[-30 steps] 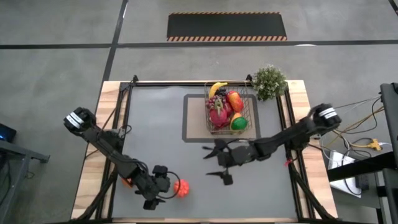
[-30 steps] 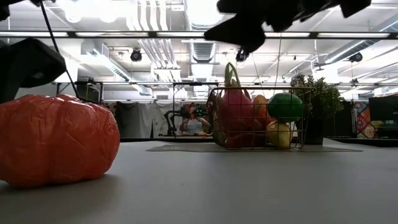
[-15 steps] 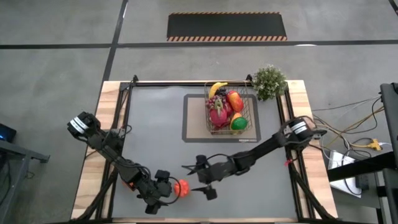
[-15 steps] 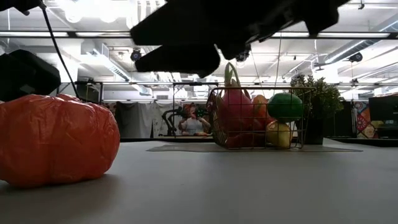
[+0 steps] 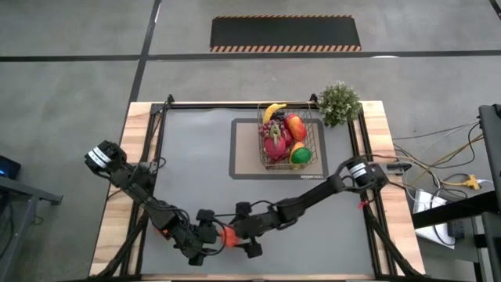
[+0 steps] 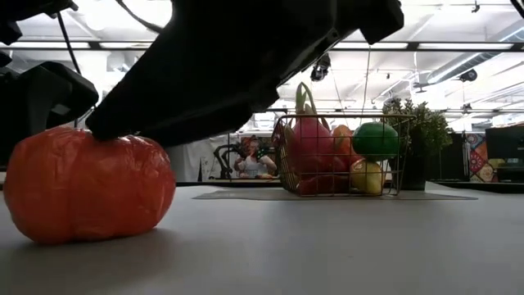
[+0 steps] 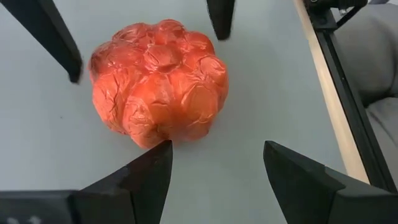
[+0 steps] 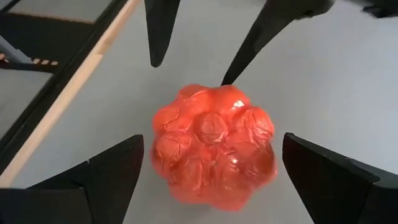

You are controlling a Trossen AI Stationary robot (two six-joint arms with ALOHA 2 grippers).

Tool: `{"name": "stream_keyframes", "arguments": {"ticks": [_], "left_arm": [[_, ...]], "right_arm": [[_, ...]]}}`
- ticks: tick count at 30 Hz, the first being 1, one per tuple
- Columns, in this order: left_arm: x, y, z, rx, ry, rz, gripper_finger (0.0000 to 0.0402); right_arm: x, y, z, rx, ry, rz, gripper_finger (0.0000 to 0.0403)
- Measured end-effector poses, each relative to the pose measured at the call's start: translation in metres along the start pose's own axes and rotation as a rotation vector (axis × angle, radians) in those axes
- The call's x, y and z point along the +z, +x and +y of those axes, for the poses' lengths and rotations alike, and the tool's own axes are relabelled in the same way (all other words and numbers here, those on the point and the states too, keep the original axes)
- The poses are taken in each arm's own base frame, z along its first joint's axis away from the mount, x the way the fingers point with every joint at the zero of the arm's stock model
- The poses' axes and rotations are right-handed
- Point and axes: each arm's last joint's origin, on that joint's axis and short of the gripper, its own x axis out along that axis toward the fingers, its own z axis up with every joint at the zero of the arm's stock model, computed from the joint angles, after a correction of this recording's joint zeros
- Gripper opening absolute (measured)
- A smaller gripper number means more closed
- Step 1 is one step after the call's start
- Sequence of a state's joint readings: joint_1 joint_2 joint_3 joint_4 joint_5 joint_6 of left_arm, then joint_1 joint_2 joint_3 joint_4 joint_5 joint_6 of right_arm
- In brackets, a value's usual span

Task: Build produce basket
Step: Put the tangerine into the wire basket

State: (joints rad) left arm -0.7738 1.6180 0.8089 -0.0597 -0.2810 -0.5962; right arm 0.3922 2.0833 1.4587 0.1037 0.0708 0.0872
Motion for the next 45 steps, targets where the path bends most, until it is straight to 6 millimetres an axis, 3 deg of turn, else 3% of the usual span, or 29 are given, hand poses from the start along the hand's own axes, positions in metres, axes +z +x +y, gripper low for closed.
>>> {"name": "stream_keyframes", "arguments": {"ticks": [12,23,31,38,45], "left_arm": [[-0.001,0.0,0.001,0.012,0.001,-0.004,0.0234],[-0.001,0.0,0.001,0.013,0.001,-0.004,0.0234],[0.005,-0.011,0.001,-0.008,0.031,-0.036,0.0234],[0.016,-0.035,0.006,0.06,0.134,-0.118,0.0234],[0.03,-0.063,0.012,0.198,0.302,-0.266,0.0234]], "right_arm": [[-0.001,0.008,-0.004,-0.016,0.006,0.02,0.0363],[-0.001,0.007,-0.004,-0.012,0.003,0.021,0.0293],[0.003,0.0,-0.004,-0.008,-0.024,0.042,0.0287],[0.025,-0.038,-0.006,-0.014,-0.053,0.093,0.0287],[0.055,-0.101,-0.019,-0.044,-0.032,0.082,0.0287]]}}
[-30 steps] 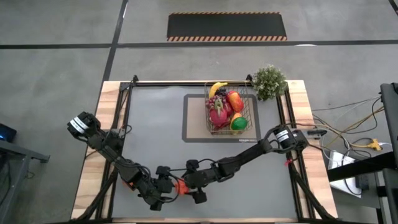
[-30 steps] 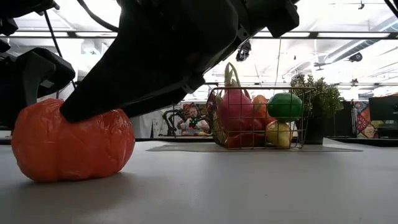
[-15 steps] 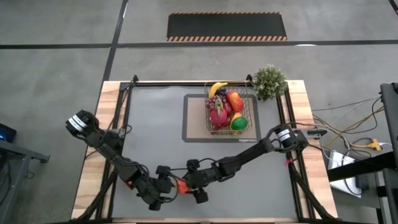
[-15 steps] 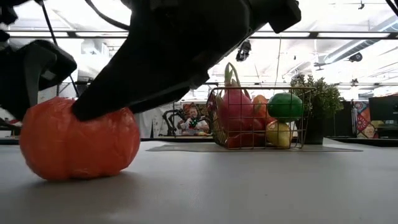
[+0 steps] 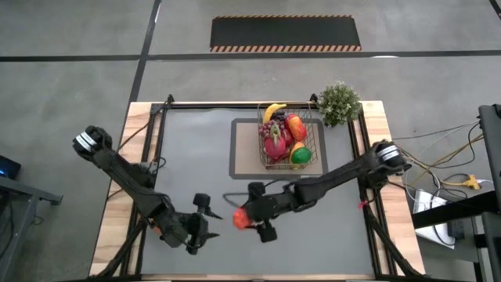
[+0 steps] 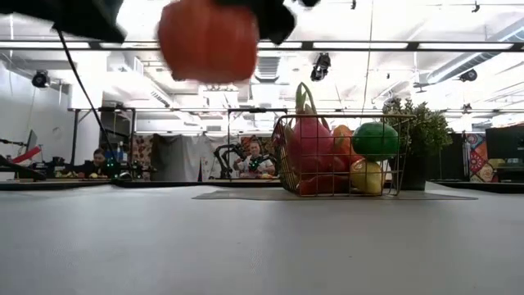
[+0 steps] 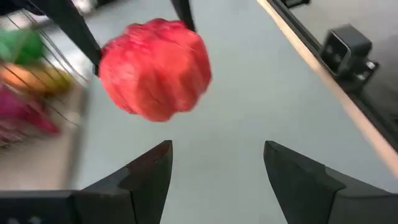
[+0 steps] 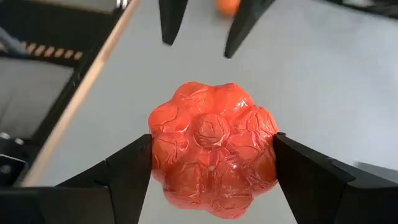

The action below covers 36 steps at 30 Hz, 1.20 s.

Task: Build produce basket
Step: Put the tangerine into the wire basket

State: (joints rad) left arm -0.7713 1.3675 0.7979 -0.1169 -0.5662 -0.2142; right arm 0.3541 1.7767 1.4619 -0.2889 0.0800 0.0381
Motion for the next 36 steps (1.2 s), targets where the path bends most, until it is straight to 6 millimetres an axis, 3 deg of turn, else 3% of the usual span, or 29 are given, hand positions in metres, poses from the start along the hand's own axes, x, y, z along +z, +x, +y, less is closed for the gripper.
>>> {"name": "stream_keyframes", "arguments": {"ticks": [8,13,19,29,36], "left_arm": [[0.015,-0.02,0.016,0.124,0.128,-0.093,0.0234],[0.019,-0.028,0.023,0.189,0.178,-0.116,0.0235],[0.02,-0.032,0.028,0.277,0.204,-0.126,0.0235],[0.021,-0.034,0.032,0.315,0.192,-0.132,0.0235],[0.022,-0.033,0.034,0.325,0.185,-0.129,0.0235]], "right_arm": [[0.009,-0.08,-0.031,-0.218,0.159,-0.059,0.0287],[-0.009,-0.118,-0.052,-0.449,0.318,-0.049,0.0287],[-0.043,-0.155,-0.077,-0.575,0.485,-0.044,0.0287],[-0.117,-0.177,-0.126,-0.792,0.719,0.014,0.0287],[-0.138,-0.171,-0.147,-0.844,0.785,0.018,0.0287]]}}
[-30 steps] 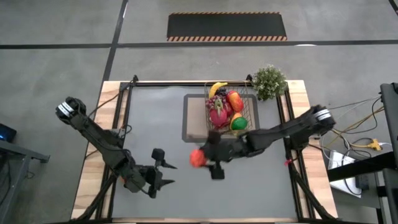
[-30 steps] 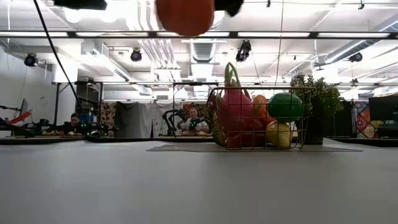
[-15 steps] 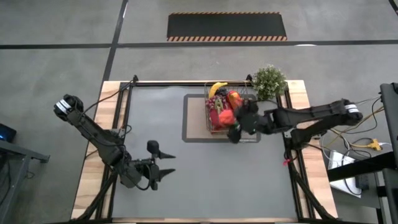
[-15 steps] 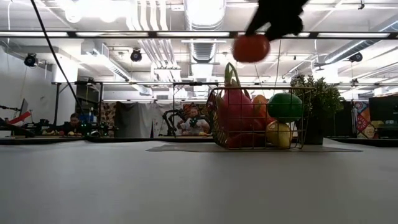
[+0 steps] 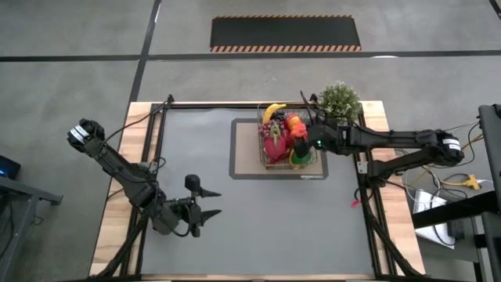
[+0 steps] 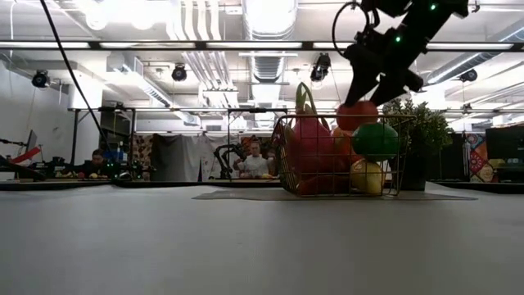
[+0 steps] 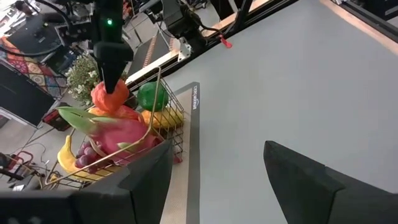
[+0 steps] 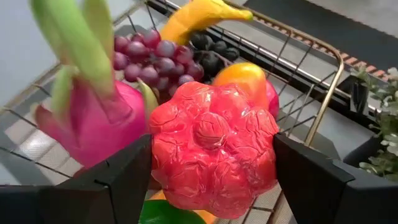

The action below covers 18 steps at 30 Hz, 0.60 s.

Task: Build produce basket
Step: Put the tangerine into the wire basket

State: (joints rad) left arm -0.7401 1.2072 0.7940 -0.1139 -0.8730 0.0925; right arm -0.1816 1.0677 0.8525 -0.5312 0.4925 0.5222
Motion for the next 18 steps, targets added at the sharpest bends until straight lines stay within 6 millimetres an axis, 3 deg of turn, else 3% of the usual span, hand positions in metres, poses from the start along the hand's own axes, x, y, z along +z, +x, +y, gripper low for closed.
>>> {"name": "stream_keyframes", "arguments": {"ticks": [18], "left_arm": [[-0.001,0.0,0.001,0.046,0.001,0.007,0.0235]], "right_arm": [[-0.011,0.04,0.019,-0.015,-0.024,0.065,0.0295]]}}
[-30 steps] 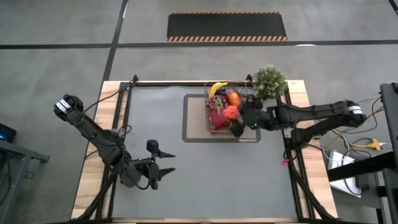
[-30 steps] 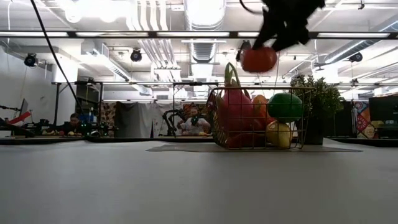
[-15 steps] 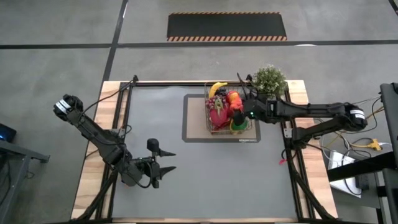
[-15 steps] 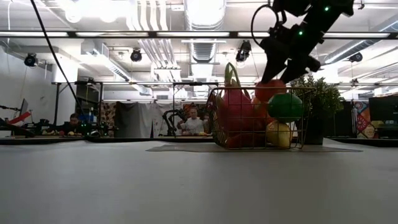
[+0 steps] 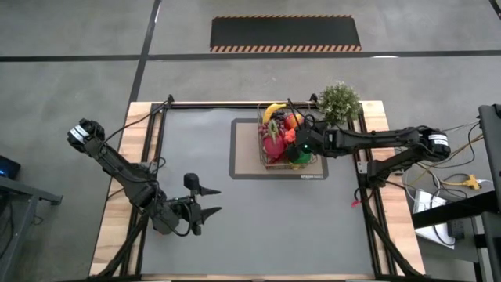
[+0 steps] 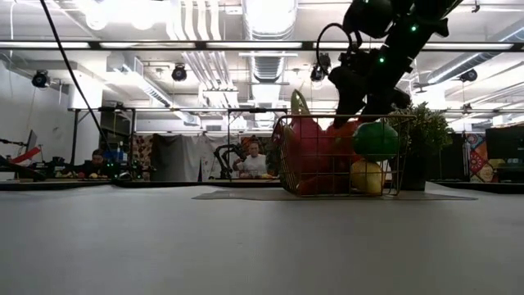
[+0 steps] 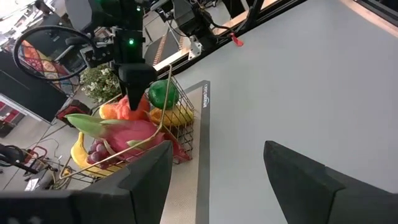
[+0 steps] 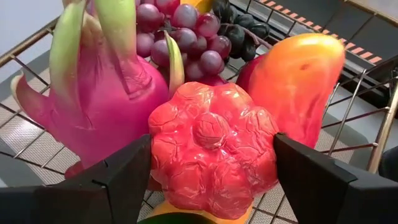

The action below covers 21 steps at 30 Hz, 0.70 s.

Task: Build produce basket
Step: Put the tangerine into the wire basket

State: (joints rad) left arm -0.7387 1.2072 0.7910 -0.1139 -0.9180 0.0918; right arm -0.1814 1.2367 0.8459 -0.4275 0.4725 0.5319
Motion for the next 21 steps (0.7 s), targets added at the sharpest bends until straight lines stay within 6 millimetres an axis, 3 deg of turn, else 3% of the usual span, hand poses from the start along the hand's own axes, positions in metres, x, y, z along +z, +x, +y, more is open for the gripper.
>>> {"name": "stream_keyframes", "arguments": {"ticks": [11,21], "left_arm": [[-0.003,0.001,-0.001,-0.001,0.002,0.006,0.0235],[-0.003,0.001,-0.001,0.0,0.0,0.006,0.0235]], "right_arm": [[0.0,-0.001,-0.001,0.0,0.007,0.001,0.0355],[0.003,-0.01,-0.004,0.014,0.02,-0.021,0.0358]]}}
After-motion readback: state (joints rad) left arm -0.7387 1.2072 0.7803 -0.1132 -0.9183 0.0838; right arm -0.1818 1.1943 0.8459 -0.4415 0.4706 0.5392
